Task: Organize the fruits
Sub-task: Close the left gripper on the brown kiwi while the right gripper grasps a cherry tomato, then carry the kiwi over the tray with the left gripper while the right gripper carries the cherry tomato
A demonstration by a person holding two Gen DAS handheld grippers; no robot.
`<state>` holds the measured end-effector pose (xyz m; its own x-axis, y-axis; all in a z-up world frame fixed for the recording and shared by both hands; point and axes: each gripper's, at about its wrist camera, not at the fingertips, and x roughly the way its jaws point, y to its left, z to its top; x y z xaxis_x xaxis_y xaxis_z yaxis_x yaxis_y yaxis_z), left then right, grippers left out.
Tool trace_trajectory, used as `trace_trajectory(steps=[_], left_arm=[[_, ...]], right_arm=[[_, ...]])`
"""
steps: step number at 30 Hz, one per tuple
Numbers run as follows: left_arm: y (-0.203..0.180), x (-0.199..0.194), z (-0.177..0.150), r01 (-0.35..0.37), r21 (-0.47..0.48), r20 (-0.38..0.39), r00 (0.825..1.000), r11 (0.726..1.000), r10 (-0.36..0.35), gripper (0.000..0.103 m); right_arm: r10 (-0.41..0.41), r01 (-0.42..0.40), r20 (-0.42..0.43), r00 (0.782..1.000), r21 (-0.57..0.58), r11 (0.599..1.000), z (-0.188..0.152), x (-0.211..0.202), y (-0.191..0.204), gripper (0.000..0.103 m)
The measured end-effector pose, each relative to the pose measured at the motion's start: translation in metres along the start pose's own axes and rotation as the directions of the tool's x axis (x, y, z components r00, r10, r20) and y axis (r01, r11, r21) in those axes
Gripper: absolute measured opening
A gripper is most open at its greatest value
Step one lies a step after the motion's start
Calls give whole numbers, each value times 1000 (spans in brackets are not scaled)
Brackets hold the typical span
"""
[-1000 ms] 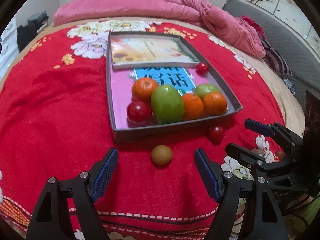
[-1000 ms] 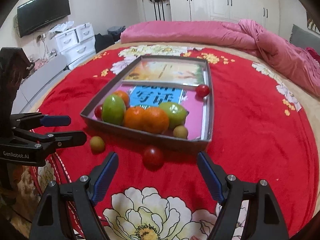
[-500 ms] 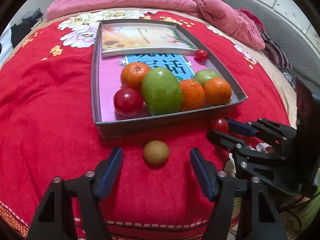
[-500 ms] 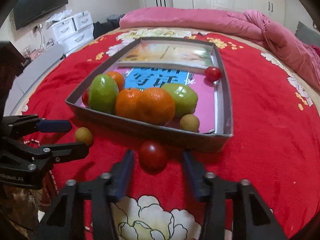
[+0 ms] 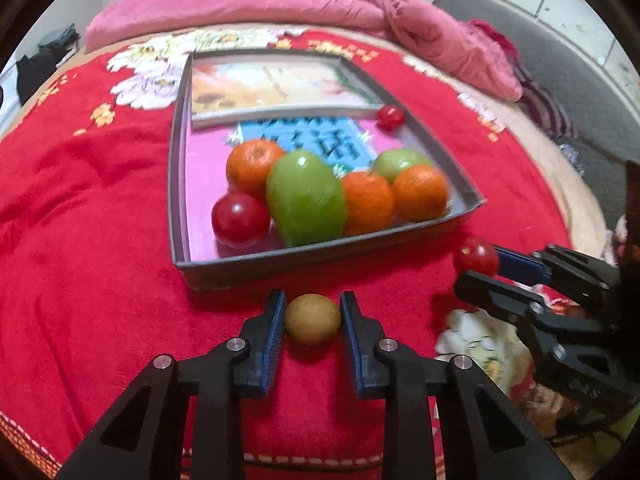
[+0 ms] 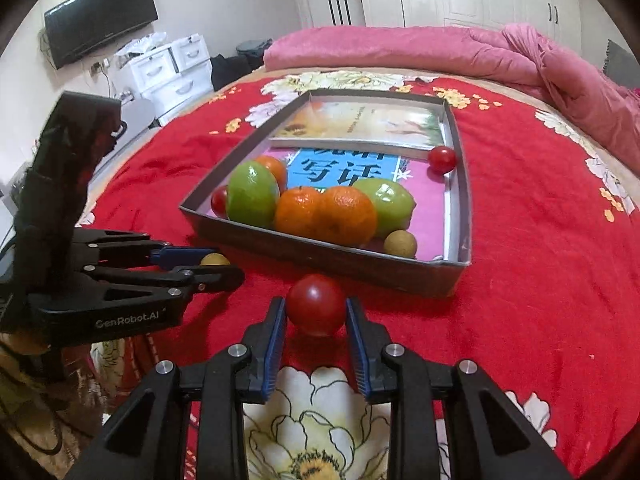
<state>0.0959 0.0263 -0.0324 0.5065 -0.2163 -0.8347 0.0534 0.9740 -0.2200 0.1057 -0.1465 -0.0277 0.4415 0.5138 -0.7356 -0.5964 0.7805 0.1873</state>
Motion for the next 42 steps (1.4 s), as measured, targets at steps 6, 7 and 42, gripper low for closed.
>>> trace_trajectory(steps=[6, 7, 42], left_arm=[[5, -42, 11, -20, 7, 147, 989, 1000, 19, 29], [8, -46, 13, -29, 2, 163, 986, 1000, 28, 29], [35, -42, 36, -94, -36, 215, 971, 995, 100, 29]], right_arm=[[-10, 7, 58, 998, 38, 999, 9, -17, -8, 30], [-12, 9, 68, 998, 46, 999, 11, -20, -9, 30], [-122, 107, 203, 972, 85, 991, 50, -49, -40, 31]])
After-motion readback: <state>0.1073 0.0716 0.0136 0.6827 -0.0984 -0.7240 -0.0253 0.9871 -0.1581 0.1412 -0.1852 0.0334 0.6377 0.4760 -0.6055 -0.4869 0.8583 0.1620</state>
